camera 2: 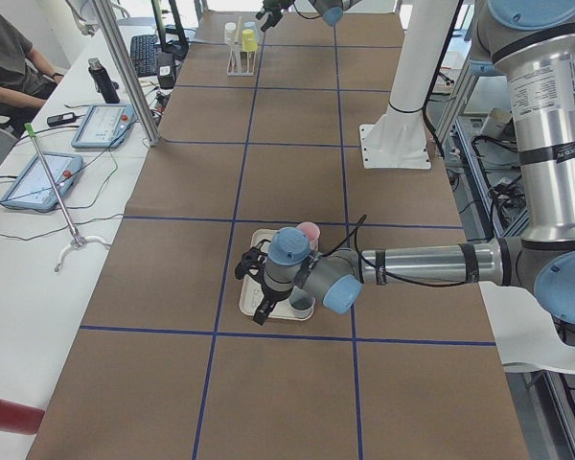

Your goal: Transfer IKEA cup to right arm and place on rack

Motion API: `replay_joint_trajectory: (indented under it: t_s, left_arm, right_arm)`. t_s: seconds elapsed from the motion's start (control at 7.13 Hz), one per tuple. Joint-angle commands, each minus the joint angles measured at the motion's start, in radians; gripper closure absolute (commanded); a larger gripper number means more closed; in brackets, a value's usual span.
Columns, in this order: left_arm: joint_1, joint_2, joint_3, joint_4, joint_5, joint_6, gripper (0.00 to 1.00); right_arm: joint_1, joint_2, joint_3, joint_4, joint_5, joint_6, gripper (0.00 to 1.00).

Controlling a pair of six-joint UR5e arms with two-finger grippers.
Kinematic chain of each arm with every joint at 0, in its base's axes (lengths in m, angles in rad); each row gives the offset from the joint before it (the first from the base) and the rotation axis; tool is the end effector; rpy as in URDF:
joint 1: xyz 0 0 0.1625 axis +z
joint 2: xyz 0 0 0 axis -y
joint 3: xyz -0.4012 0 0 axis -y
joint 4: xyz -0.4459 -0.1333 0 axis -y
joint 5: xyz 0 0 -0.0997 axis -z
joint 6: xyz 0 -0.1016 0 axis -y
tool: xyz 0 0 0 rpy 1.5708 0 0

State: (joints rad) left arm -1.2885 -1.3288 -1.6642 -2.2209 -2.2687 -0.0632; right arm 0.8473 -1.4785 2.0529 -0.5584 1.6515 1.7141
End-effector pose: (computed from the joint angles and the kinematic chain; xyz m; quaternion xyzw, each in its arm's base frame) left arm 0.0655 -0.4700 0.6384 0.1728 0.3664 0.1839 0.8956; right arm -0.2445 -0.4658 0.2184 0.2190 -0.6783 0.3078 0.6303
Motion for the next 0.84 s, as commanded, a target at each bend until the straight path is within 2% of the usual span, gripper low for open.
replay_joint_trajectory:
  t_s: [0.0, 0.7]
  left_arm:
    - [-0.003, 0.04, -0.011, 0.001, -0.055, 0.0, 0.0]
    - [0.005, 0.046, 0.027, -0.002, -0.049, -0.001, 0.0]
  right_arm:
    - [0.001, 0.001, 0.003, 0.0, 0.001, -0.001, 0.0]
    - [0.001, 0.0, 0.003, 0.0, 0.001, -0.001, 0.0]
